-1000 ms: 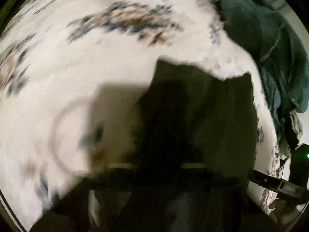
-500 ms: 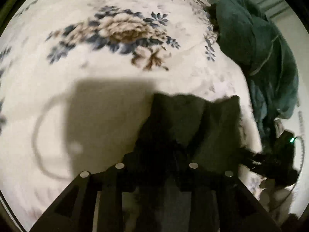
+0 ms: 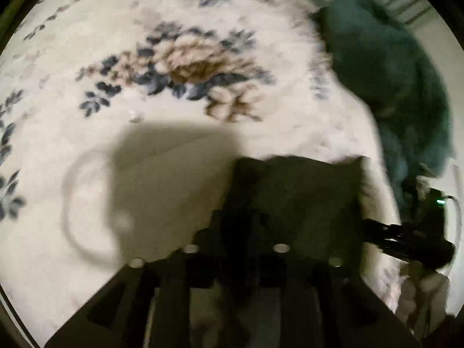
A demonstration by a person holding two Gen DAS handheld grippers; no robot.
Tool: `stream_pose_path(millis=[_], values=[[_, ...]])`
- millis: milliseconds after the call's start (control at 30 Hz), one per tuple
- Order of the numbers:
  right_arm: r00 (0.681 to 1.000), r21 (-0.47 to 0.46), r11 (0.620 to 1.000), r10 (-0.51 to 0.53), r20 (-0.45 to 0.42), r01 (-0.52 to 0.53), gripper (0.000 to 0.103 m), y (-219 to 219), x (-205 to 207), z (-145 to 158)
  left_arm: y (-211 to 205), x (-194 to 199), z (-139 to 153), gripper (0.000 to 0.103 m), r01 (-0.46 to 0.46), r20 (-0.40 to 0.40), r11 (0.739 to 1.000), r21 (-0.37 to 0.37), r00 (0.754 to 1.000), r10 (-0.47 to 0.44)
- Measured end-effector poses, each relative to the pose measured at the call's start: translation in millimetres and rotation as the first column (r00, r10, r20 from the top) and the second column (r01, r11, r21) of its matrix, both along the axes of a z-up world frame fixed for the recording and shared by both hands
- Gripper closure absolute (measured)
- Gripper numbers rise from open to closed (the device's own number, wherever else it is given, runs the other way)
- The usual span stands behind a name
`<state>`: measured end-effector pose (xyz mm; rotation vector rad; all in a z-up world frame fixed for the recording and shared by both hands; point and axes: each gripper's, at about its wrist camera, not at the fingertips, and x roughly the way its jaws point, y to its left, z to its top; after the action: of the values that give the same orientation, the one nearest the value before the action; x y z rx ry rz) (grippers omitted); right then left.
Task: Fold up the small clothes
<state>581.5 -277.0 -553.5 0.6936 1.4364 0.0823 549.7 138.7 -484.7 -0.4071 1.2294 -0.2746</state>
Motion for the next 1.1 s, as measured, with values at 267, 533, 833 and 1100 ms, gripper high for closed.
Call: stream_pose_path(millis=[267,533,833,1100], values=[[0.991,0.123,0.988,0.101,-0.089,-0.090,0.045,-13.1,-172.5,46.4,19.0,-163.0,26.1,0.049,-0.003,-0.119,1.000,-0.020,0.993,0.001],[0.955,0.186,0.982,0.093,-0.283,-0.041,0.045,-6.7,-366.0,12.8,11.6,-333.5,10.7,0.049,-0.085,-0.306,0.995,0.053,0.947,0.097],[0.927,0.228,0.971,0.146,-0.344,-0.068,0.045,25.5,-470.4,-26.5,-35.0,-401.4,-17.4,0.093,-0.058,-0.327,0.983,0.172,0.938,0.113],[0.938,0.151,0.980,0.168,-0.304,-0.127,0.093,64.6,-484.9,-27.6,-26.7,-406.2,7.2,0.099,-0.157,-0.217,0.967,0.201,0.955,0.200]])
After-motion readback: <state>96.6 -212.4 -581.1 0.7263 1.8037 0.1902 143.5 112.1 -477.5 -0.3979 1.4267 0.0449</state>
